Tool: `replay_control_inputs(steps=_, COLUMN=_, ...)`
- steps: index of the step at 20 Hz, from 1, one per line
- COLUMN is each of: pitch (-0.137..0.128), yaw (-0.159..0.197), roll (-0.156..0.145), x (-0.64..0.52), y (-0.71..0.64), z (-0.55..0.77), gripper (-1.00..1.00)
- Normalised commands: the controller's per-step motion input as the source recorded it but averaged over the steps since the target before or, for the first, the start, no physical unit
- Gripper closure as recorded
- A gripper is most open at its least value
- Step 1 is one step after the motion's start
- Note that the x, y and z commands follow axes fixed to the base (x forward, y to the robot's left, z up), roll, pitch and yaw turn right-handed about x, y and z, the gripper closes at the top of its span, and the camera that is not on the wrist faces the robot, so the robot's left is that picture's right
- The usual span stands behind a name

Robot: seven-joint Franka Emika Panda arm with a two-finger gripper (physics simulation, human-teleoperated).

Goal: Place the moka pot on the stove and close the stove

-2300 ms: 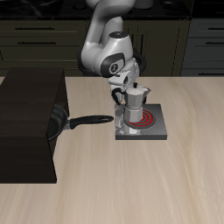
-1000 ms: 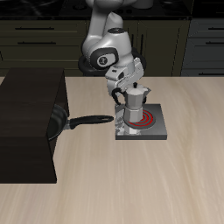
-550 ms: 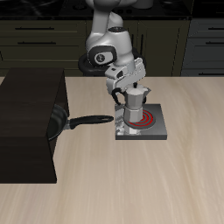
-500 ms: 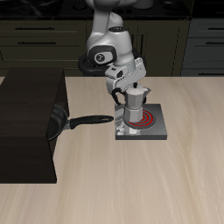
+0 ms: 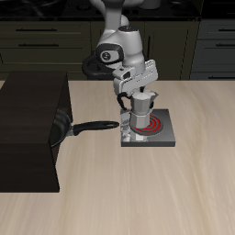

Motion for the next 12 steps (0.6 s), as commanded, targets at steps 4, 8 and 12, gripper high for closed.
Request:
replay_control_inputs(steps=4, pitch=-0.032, yaw=-0.21, roll=0.024, x=0.06, y=0.35, z=0.23, gripper=1.0)
replay_control_inputs(steps=8, pitch=-0.016, yaw=-0.131, roll=0.032, x=0.03, y=0.27, z=0.14, gripper=1.0)
replay_control_inputs(steps=12, pitch=-0.043, yaw=-0.141, roll=0.01, x=0.14, y=0.21, z=0.25, gripper=1.0)
